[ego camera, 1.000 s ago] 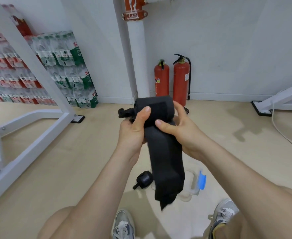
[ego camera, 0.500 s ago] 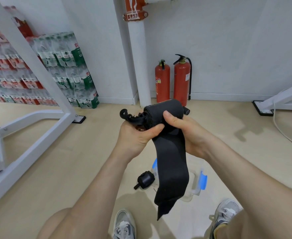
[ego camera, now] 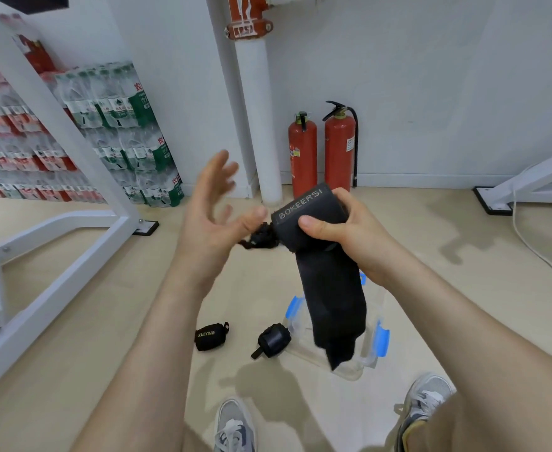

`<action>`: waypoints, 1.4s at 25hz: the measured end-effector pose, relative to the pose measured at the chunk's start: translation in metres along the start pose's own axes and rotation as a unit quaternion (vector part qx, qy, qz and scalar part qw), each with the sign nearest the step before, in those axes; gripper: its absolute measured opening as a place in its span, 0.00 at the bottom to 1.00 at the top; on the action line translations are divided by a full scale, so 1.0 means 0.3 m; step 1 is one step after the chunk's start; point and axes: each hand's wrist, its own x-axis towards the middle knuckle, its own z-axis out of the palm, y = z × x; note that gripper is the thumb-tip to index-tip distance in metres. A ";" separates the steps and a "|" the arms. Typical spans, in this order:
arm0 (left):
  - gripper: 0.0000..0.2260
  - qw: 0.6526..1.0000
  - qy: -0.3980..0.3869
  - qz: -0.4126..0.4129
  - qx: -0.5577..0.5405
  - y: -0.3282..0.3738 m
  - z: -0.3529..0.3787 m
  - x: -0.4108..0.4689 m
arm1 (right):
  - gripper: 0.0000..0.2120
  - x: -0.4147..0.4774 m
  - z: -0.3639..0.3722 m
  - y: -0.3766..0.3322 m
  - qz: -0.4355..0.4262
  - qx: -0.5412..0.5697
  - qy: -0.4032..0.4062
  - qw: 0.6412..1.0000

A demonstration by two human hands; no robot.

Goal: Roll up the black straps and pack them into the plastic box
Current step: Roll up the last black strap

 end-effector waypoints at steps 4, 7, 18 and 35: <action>0.34 0.947 -0.147 0.065 0.279 0.040 0.076 -0.020 | 0.23 0.001 0.005 0.003 -0.032 -0.137 -0.025 0.990; 0.36 0.924 -0.205 -0.024 0.322 -0.013 0.114 -0.023 | 0.28 -0.003 0.008 0.000 -0.020 -0.196 -0.081 0.977; 0.31 0.935 -0.055 0.018 0.351 -0.102 0.172 -0.026 | 0.13 -0.023 0.001 0.028 0.106 -0.062 -0.074 0.990; 0.23 0.963 -0.198 -0.177 0.049 -0.055 0.087 -0.013 | 0.11 -0.047 0.003 -0.020 0.117 0.002 -0.124 0.985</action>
